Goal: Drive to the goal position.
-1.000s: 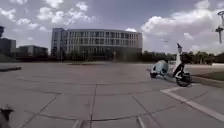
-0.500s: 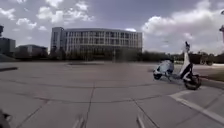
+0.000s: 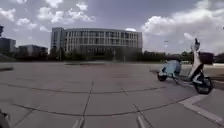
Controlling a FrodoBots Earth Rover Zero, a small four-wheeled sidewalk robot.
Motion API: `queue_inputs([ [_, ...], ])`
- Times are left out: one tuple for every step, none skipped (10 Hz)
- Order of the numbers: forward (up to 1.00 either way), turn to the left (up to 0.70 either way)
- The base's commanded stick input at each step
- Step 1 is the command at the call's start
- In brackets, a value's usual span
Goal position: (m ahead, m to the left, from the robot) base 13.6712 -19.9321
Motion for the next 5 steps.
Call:
queue_inputs([
  [0.7, 0.0],
  [0.7, 0.0],
  [0.7, 0.0],
  [0.7, 0.0],
  [0.7, 0.0],
])
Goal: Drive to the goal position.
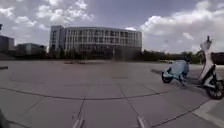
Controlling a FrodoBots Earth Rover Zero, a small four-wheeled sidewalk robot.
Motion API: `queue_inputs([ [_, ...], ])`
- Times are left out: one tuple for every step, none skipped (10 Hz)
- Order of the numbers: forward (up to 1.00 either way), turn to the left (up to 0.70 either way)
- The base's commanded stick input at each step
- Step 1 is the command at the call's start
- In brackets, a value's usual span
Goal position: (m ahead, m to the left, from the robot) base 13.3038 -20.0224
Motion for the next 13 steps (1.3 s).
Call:
queue_inputs([
  [0.7, 0.0],
  [0.7, 0.0],
  [0.7, 0.0],
  [0.7, 0.0],
  [0.7, 0.0],
  [0.7, 0.0],
  [0.7, 0.0],
  [0.7, 0.0],
  [0.7, 0.0],
  [0.7, 0.0],
  [0.7, 0.0],
  [0.7, 0.0],
  [0.7, 0.0],
])
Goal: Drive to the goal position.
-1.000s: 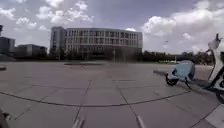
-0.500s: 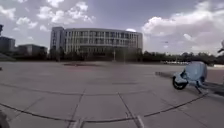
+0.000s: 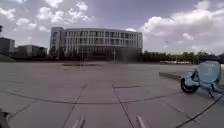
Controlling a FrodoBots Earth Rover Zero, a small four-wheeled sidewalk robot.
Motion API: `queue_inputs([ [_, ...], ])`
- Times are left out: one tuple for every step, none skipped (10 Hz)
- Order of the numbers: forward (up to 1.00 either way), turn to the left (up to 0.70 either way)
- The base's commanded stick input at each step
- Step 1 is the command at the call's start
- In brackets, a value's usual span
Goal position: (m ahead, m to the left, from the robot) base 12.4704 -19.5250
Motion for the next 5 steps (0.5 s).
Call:
queue_inputs([
  [0.7, 0.0],
  [0.7, 0.0],
  [0.7, 0.0],
  [0.7, 0.0],
  [0.7, 0.0],
])
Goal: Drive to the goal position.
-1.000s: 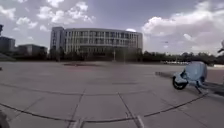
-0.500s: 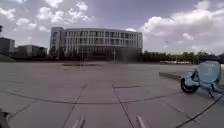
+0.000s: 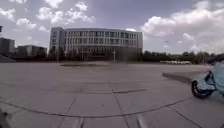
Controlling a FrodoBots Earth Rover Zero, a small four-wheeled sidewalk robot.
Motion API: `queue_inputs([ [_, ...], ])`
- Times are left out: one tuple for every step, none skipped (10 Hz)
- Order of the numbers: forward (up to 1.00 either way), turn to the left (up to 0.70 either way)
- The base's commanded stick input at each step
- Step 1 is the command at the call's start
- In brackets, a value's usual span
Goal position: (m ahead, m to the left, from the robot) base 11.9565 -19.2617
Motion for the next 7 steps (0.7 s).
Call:
queue_inputs([
  [0.7, 0.0],
  [0.7, 0.0],
  [0.7, 0.0],
  [0.7, 0.0],
  [0.7, 0.0],
  [0.7, 0.0],
  [0.7, 0.0],
])
